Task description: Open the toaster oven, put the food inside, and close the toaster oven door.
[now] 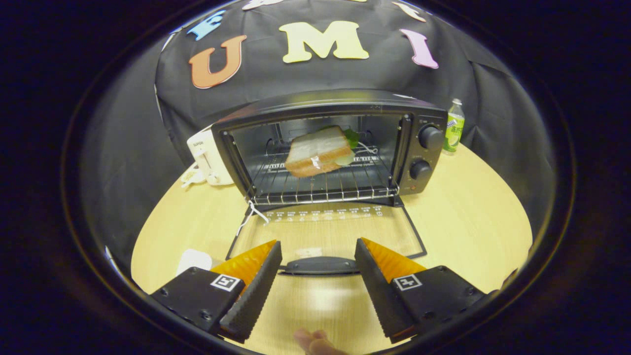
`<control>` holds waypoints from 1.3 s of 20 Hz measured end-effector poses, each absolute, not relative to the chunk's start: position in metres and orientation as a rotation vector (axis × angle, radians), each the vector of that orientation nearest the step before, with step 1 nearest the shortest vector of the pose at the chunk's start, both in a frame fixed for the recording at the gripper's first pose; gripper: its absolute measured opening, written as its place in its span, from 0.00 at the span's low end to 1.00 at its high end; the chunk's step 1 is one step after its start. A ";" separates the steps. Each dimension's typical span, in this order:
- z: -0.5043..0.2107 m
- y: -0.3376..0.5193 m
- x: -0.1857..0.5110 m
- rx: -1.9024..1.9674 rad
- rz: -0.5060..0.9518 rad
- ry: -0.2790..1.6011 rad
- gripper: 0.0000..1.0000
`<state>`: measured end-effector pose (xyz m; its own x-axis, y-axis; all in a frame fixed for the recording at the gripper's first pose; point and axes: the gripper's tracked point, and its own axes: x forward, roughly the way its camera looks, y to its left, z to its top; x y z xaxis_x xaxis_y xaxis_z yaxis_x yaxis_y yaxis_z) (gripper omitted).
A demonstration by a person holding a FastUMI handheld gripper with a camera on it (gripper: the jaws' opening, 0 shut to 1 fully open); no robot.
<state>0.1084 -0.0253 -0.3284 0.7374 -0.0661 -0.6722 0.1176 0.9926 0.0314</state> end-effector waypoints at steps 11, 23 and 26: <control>-0.374 -0.012 0.081 0.072 -0.120 0.815 0.99; -0.378 -0.019 0.085 0.102 -0.142 0.814 0.98; -0.369 -0.018 0.085 0.120 -0.142 0.779 0.98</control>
